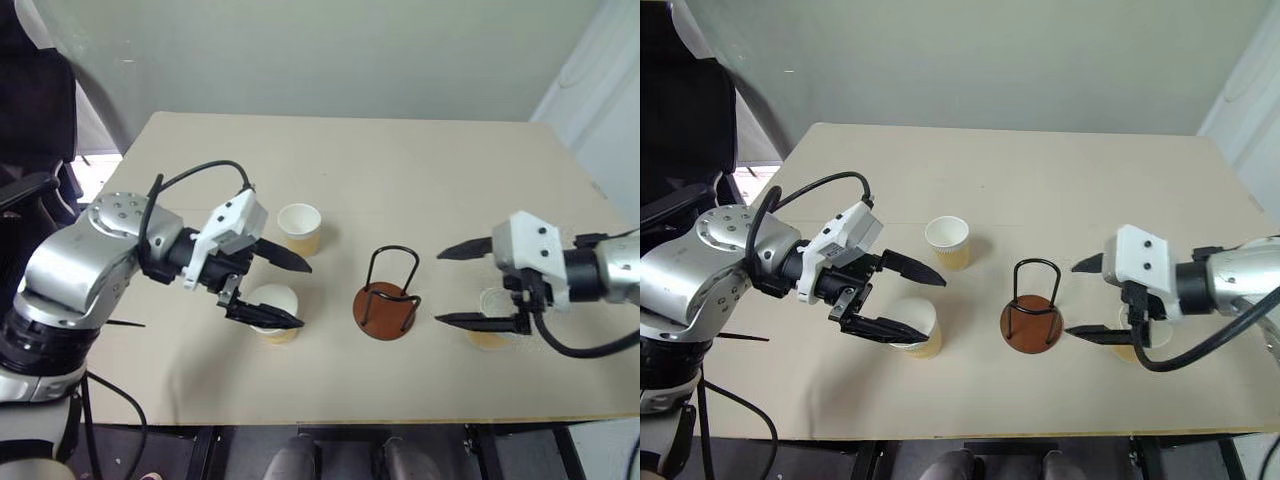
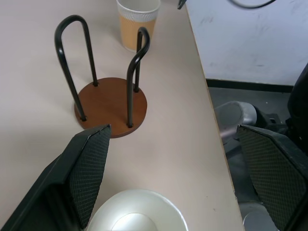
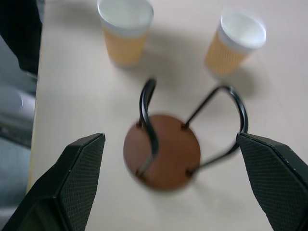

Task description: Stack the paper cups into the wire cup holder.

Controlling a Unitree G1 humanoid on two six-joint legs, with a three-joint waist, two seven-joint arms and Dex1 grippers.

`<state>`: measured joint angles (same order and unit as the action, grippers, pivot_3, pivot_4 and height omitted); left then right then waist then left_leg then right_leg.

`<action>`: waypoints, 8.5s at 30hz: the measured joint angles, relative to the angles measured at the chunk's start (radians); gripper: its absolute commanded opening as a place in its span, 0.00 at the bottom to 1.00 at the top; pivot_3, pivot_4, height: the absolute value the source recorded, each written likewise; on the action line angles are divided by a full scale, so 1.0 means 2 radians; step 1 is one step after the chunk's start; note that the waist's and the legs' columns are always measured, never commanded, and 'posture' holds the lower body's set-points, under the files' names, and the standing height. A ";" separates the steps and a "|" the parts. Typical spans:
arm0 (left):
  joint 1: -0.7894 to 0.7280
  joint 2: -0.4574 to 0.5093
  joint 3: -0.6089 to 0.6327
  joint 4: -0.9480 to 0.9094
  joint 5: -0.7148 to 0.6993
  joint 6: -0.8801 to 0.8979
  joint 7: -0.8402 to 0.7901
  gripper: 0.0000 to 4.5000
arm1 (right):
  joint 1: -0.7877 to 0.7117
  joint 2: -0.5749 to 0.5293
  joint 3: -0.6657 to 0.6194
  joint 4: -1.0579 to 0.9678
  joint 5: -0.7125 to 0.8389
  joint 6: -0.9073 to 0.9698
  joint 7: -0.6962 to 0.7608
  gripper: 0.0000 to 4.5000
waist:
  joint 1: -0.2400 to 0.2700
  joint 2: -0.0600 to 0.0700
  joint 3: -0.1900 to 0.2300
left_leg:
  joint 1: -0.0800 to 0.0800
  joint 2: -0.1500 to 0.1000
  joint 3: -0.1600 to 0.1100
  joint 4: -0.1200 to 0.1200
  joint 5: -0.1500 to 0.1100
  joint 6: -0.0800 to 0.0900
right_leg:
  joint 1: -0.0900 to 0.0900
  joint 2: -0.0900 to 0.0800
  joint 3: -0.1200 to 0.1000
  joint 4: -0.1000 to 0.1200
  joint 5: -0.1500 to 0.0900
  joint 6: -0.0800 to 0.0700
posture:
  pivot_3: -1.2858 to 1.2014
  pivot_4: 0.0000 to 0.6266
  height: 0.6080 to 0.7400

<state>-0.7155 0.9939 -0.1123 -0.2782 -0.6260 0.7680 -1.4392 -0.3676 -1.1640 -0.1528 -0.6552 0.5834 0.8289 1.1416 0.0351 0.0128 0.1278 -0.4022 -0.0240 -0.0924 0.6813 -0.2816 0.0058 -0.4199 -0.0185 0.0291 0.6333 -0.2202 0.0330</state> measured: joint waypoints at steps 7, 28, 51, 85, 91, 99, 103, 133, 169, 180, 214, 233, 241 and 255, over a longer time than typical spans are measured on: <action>-0.012 -0.007 -0.011 0.009 0.003 -0.013 -0.011 1.00 | 0.098 -0.063 0.002 -0.002 -0.057 -0.049 0.014 1.00 | -0.001 0.000 0.000 | 0.000 0.000 0.000 0.000 0.000 0.000 | 0.000 0.000 0.000 0.001 0.000 0.000 | 0.52 0.24 1.00; -0.010 -0.003 -0.009 0.008 0.001 -0.013 -0.007 1.00 | 0.155 -0.074 0.023 0.104 -0.147 -0.163 0.036 0.96 | -0.002 0.000 0.000 | 0.001 0.000 0.000 0.000 0.000 0.001 | 0.000 0.000 0.000 0.001 0.000 0.000 | 0.52 0.24 1.00; -0.003 0.016 0.014 0.020 0.019 -0.024 0.012 1.00 | 0.052 -0.058 0.063 0.097 -0.133 -0.161 0.058 0.01 | -0.003 0.000 0.000 | 0.001 0.000 0.000 0.001 0.000 0.001 | 0.000 0.000 0.000 0.001 0.000 0.000 | 0.52 0.24 1.00; -0.023 -0.011 -0.008 0.044 0.039 -0.035 0.004 1.00 | -0.214 0.004 0.182 0.037 -0.130 -0.138 0.096 0.01 | -0.004 0.000 0.000 | 0.000 0.000 0.000 0.000 0.000 0.001 | 0.000 0.000 0.000 0.000 0.000 0.000 | 0.52 0.24 1.00; -0.023 -0.011 -0.008 0.043 0.038 -0.034 0.004 1.00 | -0.212 0.014 0.182 0.033 -0.126 -0.131 0.097 0.01 | -0.004 0.000 0.000 | 0.000 0.000 0.000 0.000 0.000 0.001 | 0.000 0.000 0.000 0.000 0.000 0.000 | 0.52 0.24 1.00; -0.023 -0.011 -0.008 0.043 0.039 -0.034 0.003 1.00 | -0.203 0.011 0.171 0.023 -0.106 -0.114 0.098 0.01 | -0.004 0.000 0.000 | 0.000 0.000 0.000 0.000 0.000 0.001 | 0.000 0.000 0.000 0.000 0.000 0.000 | 0.52 0.24 1.00; -0.023 -0.011 -0.008 0.046 0.041 -0.035 0.002 1.00 | -0.202 0.006 0.158 0.007 -0.090 -0.100 0.098 0.01 | -0.004 0.000 0.000 | 0.000 0.000 0.000 0.000 0.000 0.001 | 0.000 0.000 0.000 0.000 0.000 0.000 | 0.52 0.24 1.00; -0.041 -0.020 -0.014 0.067 0.061 -0.045 -0.019 1.00 | -0.214 0.004 0.144 -0.027 -0.045 -0.061 0.089 0.05 | -0.004 0.000 0.000 | 0.000 0.000 0.000 0.000 0.000 0.001 | 0.000 0.000 0.000 -0.001 0.000 0.000 | 0.52 0.24 1.00; -0.075 -0.033 -0.068 0.191 0.226 -0.209 0.015 1.00 | -0.194 0.035 0.121 0.009 -0.039 -0.049 0.022 0.99 | -0.003 0.000 0.000 | 0.000 0.000 0.000 0.000 0.000 0.002 | 0.000 0.000 0.000 -0.002 0.000 0.000 | 0.52 0.24 1.00; -0.119 -0.081 -0.103 0.294 0.325 -0.328 0.036 1.00 | -0.194 0.036 0.120 0.011 -0.023 -0.049 0.022 0.99 | -0.002 0.000 0.000 | -0.002 0.000 0.000 0.000 0.000 0.002 | -0.001 0.000 0.000 -0.002 0.000 0.000 | 0.52 0.24 1.00; -0.190 -0.169 -0.141 0.461 0.454 -0.471 0.069 1.00 | -0.184 0.025 0.118 0.012 -0.008 -0.049 0.024 0.99 | -0.001 0.000 0.000 | -0.006 0.000 0.000 0.001 0.000 0.002 | -0.005 0.000 0.000 -0.002 0.001 0.001 | 0.52 0.24 1.00; -0.203 -0.185 -0.141 0.482 0.456 -0.473 0.054 0.01 | -0.177 0.019 0.118 0.015 -0.008 -0.049 0.023 1.00 | -0.001 0.000 0.000 | -0.007 0.000 0.000 0.002 0.000 0.002 | -0.006 0.000 0.000 -0.001 0.001 0.001 | 0.52 0.24 1.00; -0.203 -0.181 -0.139 0.469 0.442 -0.455 0.025 0.01 | -0.174 0.015 0.118 0.015 -0.008 -0.049 0.023 1.00 | -0.001 0.000 0.000 | -0.008 0.000 0.000 0.002 0.000 0.002 | -0.007 0.000 0.000 -0.001 0.001 0.001 | 0.52 0.24 1.00; -0.216 -0.142 -0.083 0.321 0.318 -0.311 -0.065 0.01 | -0.133 -0.010 0.091 0.024 -0.003 -0.049 0.038 1.00 | 0.000 0.000 0.000 | -0.009 0.000 0.000 0.005 0.000 0.002 | -0.007 0.000 -0.001 0.003 0.001 0.001 | 0.52 0.24 1.00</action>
<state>-1.1481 0.7101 -0.2783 0.3641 0.0107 0.1467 -1.5698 -0.6345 -1.1849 0.0296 -0.6068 0.5780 0.7300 1.2171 0.0350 0.0125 0.1277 -0.4198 -0.0240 -0.0928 0.6907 -0.2823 0.0104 -0.4342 -0.0185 0.0279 0.6391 -0.2191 0.0359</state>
